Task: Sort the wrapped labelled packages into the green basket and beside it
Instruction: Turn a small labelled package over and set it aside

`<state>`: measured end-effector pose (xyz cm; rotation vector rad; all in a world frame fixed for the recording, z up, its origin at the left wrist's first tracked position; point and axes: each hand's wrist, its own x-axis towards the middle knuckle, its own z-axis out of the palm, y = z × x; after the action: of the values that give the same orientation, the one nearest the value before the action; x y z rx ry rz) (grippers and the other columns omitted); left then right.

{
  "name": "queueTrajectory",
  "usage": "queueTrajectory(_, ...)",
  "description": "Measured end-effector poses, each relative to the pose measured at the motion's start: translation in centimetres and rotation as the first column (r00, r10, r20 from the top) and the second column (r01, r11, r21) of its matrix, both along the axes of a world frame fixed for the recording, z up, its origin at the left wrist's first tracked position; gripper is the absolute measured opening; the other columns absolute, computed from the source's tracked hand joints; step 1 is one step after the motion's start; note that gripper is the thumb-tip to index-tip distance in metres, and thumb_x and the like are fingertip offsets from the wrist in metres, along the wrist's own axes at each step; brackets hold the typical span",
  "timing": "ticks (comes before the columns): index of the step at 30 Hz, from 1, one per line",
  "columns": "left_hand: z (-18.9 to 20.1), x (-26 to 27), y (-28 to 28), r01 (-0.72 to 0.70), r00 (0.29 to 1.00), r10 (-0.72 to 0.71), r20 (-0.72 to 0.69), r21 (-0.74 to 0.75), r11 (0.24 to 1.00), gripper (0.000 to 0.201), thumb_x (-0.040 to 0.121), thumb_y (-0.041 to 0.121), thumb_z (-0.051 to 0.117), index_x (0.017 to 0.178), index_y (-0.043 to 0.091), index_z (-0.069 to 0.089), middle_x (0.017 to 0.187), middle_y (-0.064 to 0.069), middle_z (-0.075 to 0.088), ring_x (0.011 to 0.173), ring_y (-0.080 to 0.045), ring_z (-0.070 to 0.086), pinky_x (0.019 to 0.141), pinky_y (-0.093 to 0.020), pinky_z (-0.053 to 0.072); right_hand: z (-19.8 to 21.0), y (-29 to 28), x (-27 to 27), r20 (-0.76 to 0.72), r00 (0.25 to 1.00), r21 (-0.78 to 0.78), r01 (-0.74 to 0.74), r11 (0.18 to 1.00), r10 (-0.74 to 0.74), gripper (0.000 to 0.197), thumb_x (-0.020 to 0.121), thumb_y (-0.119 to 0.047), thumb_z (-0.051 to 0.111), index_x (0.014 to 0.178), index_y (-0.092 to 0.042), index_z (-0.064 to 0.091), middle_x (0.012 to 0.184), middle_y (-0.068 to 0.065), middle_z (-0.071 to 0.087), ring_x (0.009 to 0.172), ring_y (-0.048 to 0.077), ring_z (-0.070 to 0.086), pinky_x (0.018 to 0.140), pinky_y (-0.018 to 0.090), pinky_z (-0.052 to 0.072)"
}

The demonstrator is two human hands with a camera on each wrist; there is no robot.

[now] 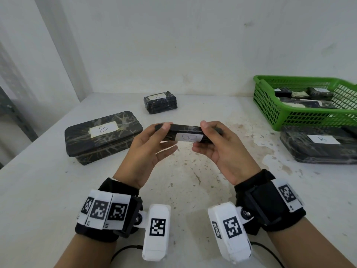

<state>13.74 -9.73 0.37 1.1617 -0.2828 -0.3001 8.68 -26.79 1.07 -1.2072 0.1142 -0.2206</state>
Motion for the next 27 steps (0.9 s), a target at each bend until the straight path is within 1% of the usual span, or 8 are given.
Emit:
queueTrajectory(3,-0.11,0.03,-0.27,-0.027,1.000,0.027,0.010,-0.042,0.999,0.038,0.079,0.026,0.060,0.107,0.002,0.066,0.103,-0.014,0.072,0.095,-0.022,0.071,0.083,-0.027,0.058,-0.01,0.11,0.05,0.048,0.999,0.011,0.004,1.000,-0.004,0.030,0.077,-0.035,0.066,0.089,-0.007,0.062,0.089,0.010,0.065,0.074,0.018,0.065,0.071,0.024,0.057)
queueTrajectory(6,-0.09,0.05,-0.27,-0.036,0.999,0.035,-0.010,-0.090,0.995,0.031,0.083,0.022,0.059,0.105,0.002,0.067,0.098,-0.012,0.073,0.092,-0.020,0.071,0.085,-0.028,0.059,-0.01,0.14,0.10,0.061,0.998,0.064,0.002,0.998,-0.006,0.046,0.081,-0.046,0.056,0.097,-0.003,0.061,0.092,0.012,0.067,0.082,0.019,0.067,0.077,0.027,0.059)
queueTrajectory(10,0.14,-0.02,-0.11,-0.010,0.999,0.008,-0.031,-0.080,0.997,0.041,0.081,0.029,0.060,0.109,-0.001,0.067,0.105,-0.017,0.072,0.100,-0.027,0.070,0.087,-0.030,0.058,-0.16,0.19,0.19,0.115,0.992,0.014,0.057,0.998,-0.058,0.031,0.100,-0.028,0.044,0.095,-0.003,0.060,0.089,0.013,0.066,0.079,0.020,0.067,0.075,0.026,0.058)
queueTrajectory(12,0.27,-0.18,-0.21,-0.009,1.000,0.008,-0.027,-0.054,0.998,0.047,0.081,0.035,0.060,0.109,-0.003,0.067,0.110,-0.020,0.071,0.102,-0.030,0.070,0.086,-0.030,0.058,-0.21,-0.02,0.18,0.128,0.989,0.010,0.068,0.998,-0.069,0.028,0.101,-0.024,0.044,0.093,-0.003,0.061,0.085,0.009,0.067,0.077,0.020,0.065,0.073,0.025,0.057)
queueTrajectory(14,0.28,-0.28,-0.32,-0.050,0.999,0.050,-0.005,-0.055,0.997,0.045,0.082,0.033,0.059,0.105,-0.004,0.068,0.105,-0.020,0.072,0.098,-0.029,0.071,0.081,-0.027,0.058,-0.10,-0.09,0.15,0.122,0.991,0.026,0.048,0.999,-0.051,0.027,0.101,-0.023,0.045,0.092,-0.003,0.061,0.083,0.008,0.068,0.075,0.019,0.065,0.073,0.025,0.058)
queueTrajectory(19,0.23,-0.15,-0.22,-0.097,0.995,0.097,-0.014,-0.041,0.994,0.029,0.094,0.025,0.055,0.098,0.000,0.069,0.099,-0.018,0.073,0.094,-0.028,0.072,0.078,-0.027,0.058,0.03,0.19,0.03,0.094,0.996,0.049,-0.004,0.999,0.000,0.036,0.088,-0.037,0.053,0.094,-0.004,0.065,0.082,0.009,0.071,0.075,0.019,0.067,0.074,0.026,0.059)
queueTrajectory(24,0.55,-0.53,-0.38,-0.048,0.999,0.048,-0.024,-0.007,0.999,0.043,0.077,0.040,0.063,0.098,0.003,0.070,0.100,-0.017,0.074,0.094,-0.027,0.072,0.083,-0.032,0.059,-0.25,0.17,0.12,0.126,0.989,0.001,0.072,0.997,-0.072,0.027,0.097,-0.022,0.052,0.092,0.001,0.066,0.081,0.011,0.069,0.068,0.018,0.065,0.066,0.023,0.056)
queueTrajectory(27,0.36,-0.58,-0.57,-0.102,0.995,0.102,0.002,-0.001,0.995,0.034,0.079,0.029,0.065,0.097,0.000,0.069,0.095,-0.016,0.075,0.090,-0.027,0.073,0.077,-0.027,0.059,-0.27,0.29,0.13,0.104,0.992,-0.021,0.075,0.997,-0.072,0.028,0.098,-0.022,0.052,0.092,0.001,0.066,0.080,0.012,0.069,0.066,0.019,0.064,0.065,0.024,0.057)
